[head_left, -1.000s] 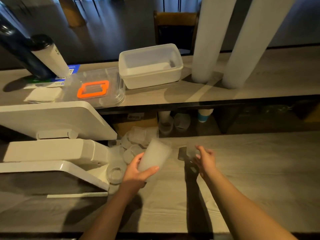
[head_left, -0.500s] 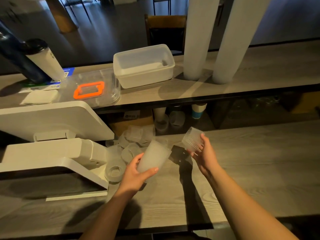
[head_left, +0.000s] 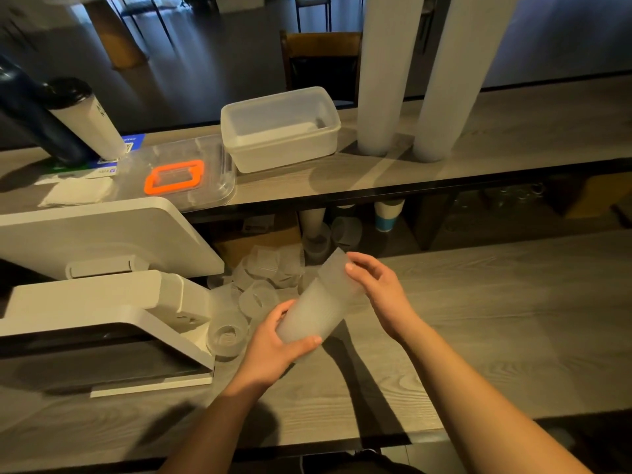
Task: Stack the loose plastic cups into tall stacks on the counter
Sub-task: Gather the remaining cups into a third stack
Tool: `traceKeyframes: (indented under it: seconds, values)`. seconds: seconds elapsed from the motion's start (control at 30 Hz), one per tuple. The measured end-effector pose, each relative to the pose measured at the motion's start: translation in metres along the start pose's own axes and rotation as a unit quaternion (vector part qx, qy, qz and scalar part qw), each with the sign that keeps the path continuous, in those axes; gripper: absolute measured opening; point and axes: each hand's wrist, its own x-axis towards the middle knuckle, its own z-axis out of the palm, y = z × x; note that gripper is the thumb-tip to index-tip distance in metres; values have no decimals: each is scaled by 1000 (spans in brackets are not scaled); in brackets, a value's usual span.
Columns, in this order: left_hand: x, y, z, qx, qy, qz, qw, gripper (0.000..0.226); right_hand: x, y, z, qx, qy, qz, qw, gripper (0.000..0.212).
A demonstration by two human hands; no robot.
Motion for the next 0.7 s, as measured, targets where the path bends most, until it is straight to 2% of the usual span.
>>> traceKeyframes:
  seconds: [0.2,0.33,0.37,0.43,0.5,0.57,0.7]
  values:
    - [1,2,0,-14,3,8,1000,66,-6,-3,10,-43,-13,-19,999,41]
    - [6,1,-1,-25,17,8,1000,65,-10,7,28,-75,-67,2,995,74]
    - [8,0,-1,-21,24,4,999,65,-9,8,30,-69,-80,10,994,74]
    - [11,-4,-3,-12,32,-9,999,65,-6,8,30,-51,-117,34,991,58]
    - [14,-8,-5,-19,36,-29,999,64,1,9,30,-47,-132,53,989,62]
    - [18,-10,-8,-45,51,-54,996,64,12,14,32,-53,-92,70,992,72]
    - [28,-11,-13,-89,89,-84,989,75,42,27,32,-44,47,92,994,41]
